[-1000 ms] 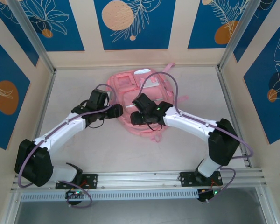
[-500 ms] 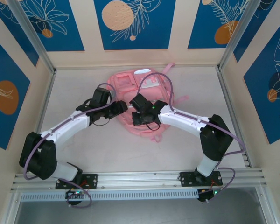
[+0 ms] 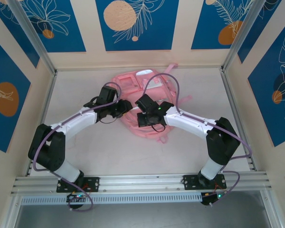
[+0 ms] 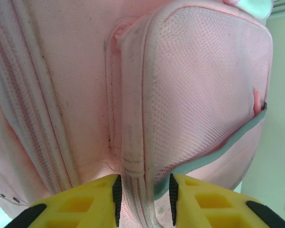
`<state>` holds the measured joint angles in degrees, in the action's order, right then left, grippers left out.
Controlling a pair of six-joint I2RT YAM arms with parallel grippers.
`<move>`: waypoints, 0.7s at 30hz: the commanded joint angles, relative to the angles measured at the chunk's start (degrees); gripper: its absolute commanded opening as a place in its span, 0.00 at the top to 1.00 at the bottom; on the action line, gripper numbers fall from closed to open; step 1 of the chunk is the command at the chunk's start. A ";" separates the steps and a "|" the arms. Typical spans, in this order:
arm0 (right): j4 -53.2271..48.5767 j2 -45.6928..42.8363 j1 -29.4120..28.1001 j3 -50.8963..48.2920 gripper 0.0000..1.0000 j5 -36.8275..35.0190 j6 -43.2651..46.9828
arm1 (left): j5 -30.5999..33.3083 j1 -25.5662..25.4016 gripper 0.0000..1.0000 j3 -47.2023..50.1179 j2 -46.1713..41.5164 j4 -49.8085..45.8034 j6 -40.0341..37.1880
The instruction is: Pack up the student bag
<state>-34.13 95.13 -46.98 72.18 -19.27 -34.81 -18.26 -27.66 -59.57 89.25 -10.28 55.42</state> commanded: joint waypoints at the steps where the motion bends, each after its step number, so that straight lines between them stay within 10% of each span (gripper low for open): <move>1: -0.76 -2.69 0.97 -1.14 1.00 -0.78 1.36 | -1.42 -0.38 0.74 -1.39 1.57 0.27 0.68; 6: -1.77 -4.75 2.46 -3.18 1.00 -4.41 5.01 | 2.51 -0.13 0.99 -2.88 1.78 -4.87 -2.60; 21: -0.80 -7.50 13.50 -4.19 1.00 -2.63 19.34 | 4.69 7.71 1.00 -3.56 -2.22 -15.28 -12.70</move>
<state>-34.41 86.80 -32.49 64.82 -23.22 -19.11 -17.54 -23.14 -61.91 89.38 -18.90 46.09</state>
